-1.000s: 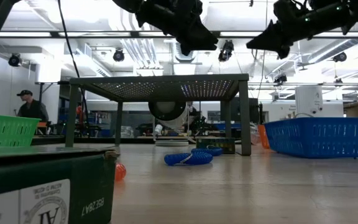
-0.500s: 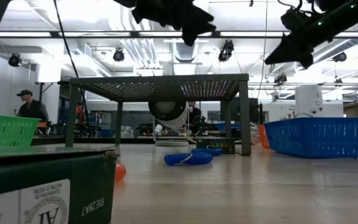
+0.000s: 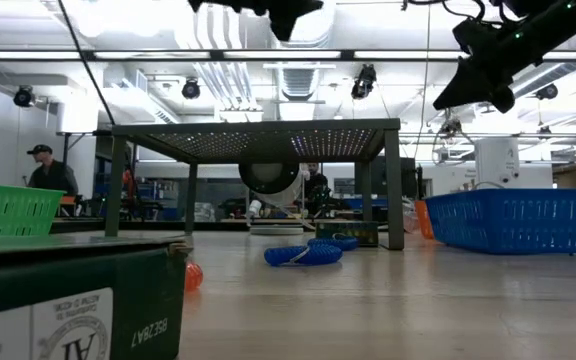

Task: Pick & Place Office Desk Supplies
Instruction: Put the yellow rubber band into the orange bin

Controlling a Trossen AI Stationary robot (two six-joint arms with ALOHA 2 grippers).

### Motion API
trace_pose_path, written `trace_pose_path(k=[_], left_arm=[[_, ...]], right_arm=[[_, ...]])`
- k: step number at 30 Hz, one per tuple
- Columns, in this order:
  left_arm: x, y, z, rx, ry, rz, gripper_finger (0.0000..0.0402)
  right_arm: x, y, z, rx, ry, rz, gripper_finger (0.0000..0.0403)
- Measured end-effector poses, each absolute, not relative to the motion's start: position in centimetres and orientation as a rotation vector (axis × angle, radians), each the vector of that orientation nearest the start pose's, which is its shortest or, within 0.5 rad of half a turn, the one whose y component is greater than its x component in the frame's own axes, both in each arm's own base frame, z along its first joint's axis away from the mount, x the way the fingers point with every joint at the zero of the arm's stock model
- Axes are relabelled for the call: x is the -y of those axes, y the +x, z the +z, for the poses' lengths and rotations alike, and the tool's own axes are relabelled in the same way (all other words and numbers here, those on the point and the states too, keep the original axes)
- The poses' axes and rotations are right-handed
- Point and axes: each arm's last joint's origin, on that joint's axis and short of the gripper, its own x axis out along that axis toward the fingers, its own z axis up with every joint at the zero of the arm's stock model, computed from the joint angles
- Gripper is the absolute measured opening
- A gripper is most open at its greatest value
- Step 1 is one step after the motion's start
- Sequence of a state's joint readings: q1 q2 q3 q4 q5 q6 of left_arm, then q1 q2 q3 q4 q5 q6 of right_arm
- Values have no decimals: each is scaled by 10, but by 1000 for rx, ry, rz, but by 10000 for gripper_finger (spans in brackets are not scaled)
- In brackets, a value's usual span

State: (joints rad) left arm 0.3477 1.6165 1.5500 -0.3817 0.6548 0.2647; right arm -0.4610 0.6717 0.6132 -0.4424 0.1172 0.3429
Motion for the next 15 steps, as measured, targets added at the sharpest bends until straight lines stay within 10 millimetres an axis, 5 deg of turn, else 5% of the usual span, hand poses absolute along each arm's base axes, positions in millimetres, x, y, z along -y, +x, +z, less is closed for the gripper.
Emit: trace_pose_path(k=[15], left_arm=[[-80, 273, 361, -201, 151, -318, 165]], right_arm=[[75, 135, 248, -537, 493, -821, 8]])
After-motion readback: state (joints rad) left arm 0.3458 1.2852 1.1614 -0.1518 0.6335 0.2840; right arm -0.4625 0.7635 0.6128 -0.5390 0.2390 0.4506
